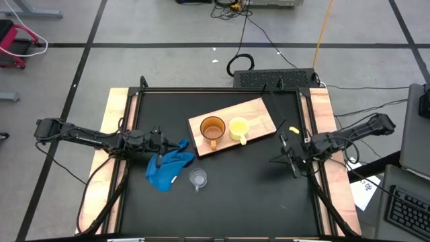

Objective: Stack small to large cups/mugs on shelf
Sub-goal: Put the transparent mug on the shelf aligned with the yellow mug

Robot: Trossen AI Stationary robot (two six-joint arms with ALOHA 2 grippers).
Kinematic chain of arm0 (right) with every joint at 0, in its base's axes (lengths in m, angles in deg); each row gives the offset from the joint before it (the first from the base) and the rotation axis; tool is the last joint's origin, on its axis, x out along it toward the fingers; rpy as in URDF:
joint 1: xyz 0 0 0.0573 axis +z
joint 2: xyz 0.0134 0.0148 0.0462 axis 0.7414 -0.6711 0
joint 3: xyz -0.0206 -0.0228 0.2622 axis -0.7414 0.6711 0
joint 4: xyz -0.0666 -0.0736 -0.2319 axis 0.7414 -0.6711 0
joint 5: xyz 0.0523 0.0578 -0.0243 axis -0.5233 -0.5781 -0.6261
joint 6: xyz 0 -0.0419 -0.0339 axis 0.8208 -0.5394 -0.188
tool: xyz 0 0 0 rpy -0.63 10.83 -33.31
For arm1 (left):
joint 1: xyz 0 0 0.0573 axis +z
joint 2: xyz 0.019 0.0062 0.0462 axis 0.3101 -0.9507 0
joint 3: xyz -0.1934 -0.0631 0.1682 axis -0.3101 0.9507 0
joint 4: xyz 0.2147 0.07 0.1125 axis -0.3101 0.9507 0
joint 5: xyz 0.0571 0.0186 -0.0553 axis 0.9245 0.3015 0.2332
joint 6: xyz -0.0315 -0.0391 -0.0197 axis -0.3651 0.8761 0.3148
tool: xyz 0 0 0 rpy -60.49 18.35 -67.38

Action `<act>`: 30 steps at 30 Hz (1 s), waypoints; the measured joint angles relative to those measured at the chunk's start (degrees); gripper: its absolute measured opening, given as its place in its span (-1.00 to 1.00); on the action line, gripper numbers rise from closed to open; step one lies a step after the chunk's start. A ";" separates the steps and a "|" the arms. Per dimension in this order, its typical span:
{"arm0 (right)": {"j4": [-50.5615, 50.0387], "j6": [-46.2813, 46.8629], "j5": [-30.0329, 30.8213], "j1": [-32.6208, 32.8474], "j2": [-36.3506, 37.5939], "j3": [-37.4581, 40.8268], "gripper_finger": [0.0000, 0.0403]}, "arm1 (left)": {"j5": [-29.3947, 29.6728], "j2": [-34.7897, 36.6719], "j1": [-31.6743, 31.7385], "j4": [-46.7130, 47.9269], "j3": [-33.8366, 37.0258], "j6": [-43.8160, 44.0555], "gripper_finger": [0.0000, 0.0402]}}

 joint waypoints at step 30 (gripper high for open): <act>5.87 -1.26 9.20 -0.28 9.04 8.15 -1.00 | 0.02 -0.02 0.00 0.59 0.00 -0.87 -0.85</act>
